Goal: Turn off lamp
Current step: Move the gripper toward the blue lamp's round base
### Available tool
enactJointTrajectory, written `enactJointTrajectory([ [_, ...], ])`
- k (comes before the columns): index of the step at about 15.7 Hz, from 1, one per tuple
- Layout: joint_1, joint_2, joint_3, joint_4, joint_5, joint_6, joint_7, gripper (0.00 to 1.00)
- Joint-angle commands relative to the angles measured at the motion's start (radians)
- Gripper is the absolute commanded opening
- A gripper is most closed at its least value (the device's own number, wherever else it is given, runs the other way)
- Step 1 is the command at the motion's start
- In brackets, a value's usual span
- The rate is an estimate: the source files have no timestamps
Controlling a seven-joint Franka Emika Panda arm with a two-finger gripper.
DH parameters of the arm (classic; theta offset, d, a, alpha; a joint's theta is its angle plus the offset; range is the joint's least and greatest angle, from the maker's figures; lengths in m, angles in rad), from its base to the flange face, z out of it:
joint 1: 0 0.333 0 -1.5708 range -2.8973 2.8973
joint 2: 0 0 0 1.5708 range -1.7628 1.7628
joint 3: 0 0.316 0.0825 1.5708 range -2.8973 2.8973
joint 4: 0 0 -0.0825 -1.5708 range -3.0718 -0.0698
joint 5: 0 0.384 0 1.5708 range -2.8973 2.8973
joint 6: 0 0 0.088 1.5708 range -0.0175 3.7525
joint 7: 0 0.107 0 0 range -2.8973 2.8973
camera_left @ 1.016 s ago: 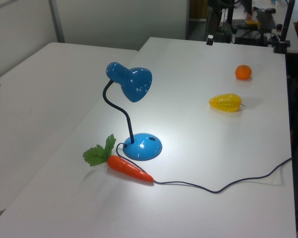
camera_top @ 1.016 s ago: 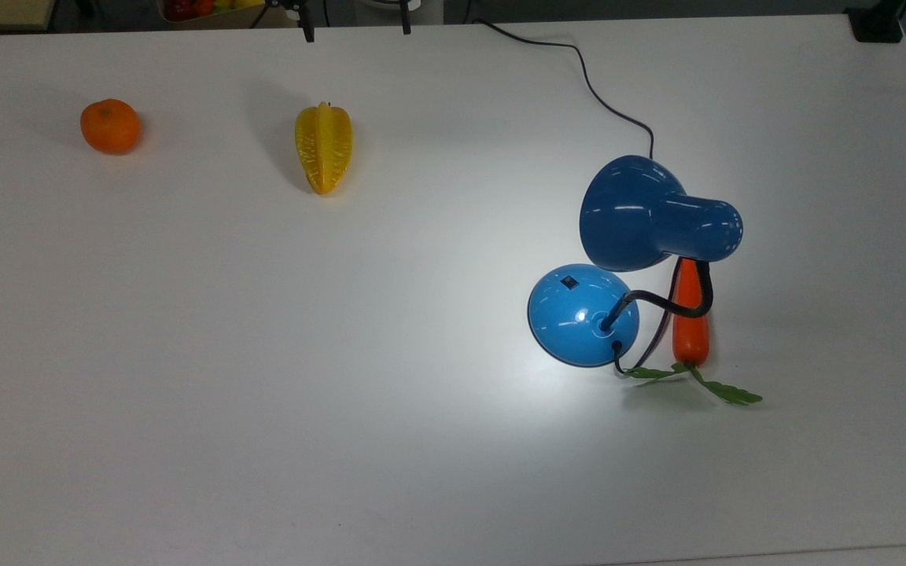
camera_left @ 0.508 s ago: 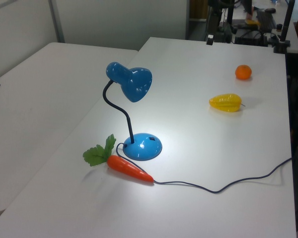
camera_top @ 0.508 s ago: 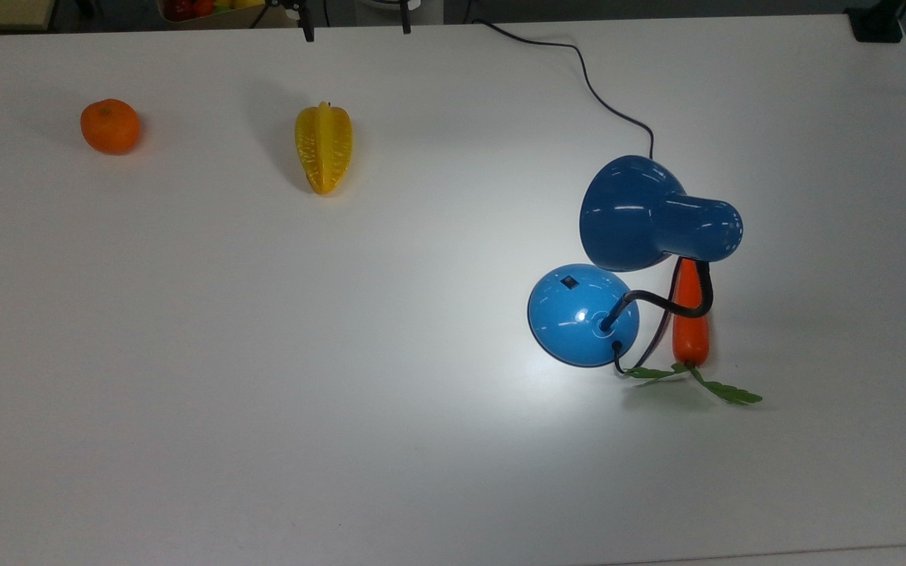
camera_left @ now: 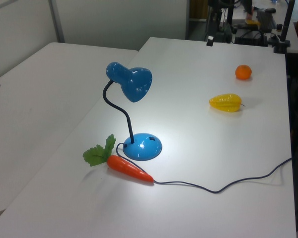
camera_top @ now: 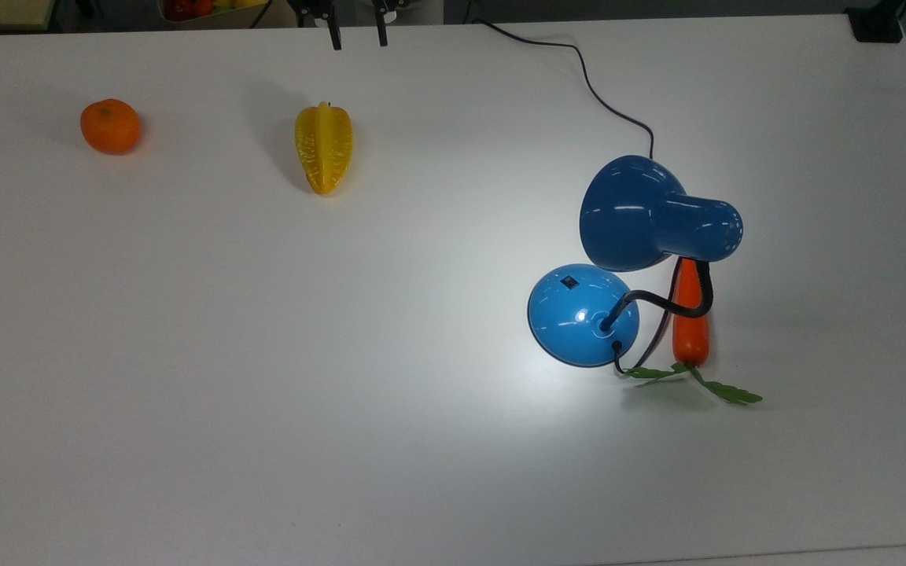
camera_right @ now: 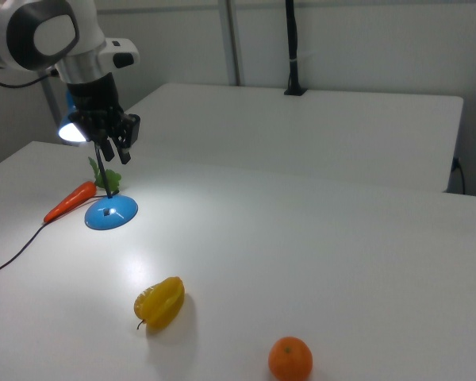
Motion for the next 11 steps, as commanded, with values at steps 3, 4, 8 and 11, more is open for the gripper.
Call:
enactJointTrajectory([
  [3, 0.010, 0.001, -0.004, 0.002, 0.017, 0.008, -0.015, 0.00],
  [4, 0.009, 0.003, -0.004, 0.002, 0.019, 0.006, -0.024, 0.00],
  [8, 0.010, 0.004, -0.003, 0.001, 0.045, 0.006, -0.014, 0.00],
  [11, 0.010, 0.018, 0.028, 0.001, 0.049, 0.005, -0.008, 0.00],
])
